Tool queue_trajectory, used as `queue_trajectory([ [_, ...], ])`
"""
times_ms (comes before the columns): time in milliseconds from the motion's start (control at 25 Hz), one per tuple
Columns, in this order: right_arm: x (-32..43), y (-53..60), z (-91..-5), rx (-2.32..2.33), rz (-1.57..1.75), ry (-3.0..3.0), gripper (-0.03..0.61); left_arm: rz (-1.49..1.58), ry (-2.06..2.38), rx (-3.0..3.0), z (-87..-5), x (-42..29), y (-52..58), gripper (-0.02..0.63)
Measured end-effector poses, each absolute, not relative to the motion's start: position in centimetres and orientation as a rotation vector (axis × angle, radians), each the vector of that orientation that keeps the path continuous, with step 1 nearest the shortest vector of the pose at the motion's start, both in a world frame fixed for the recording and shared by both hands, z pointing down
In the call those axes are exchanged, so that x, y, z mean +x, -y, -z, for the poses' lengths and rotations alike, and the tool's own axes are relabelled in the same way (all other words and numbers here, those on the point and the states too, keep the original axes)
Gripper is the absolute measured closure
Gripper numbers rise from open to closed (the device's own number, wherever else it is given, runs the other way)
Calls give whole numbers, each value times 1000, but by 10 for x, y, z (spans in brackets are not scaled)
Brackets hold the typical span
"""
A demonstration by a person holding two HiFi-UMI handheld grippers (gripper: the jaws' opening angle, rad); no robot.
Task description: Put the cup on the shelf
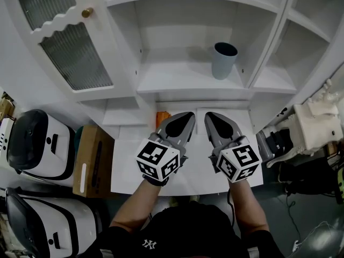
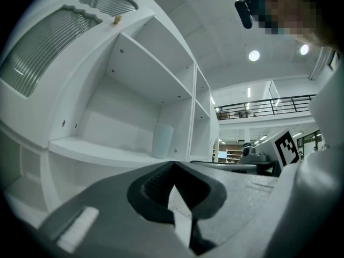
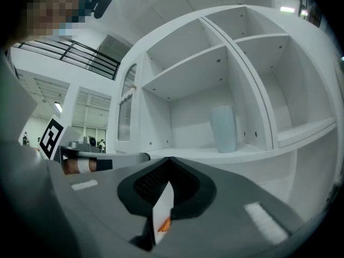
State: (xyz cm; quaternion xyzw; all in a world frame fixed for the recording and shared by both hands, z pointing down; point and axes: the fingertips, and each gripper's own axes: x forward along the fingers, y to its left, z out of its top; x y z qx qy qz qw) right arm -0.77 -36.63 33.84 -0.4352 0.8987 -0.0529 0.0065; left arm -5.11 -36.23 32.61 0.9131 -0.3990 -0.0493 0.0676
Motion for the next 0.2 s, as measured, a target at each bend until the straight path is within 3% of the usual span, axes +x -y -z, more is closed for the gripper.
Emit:
queue_trajectory([
  [200, -8, 366, -339, -1363, 166, -2818, 558, 145, 1201, 2751, -326, -51, 362, 614],
])
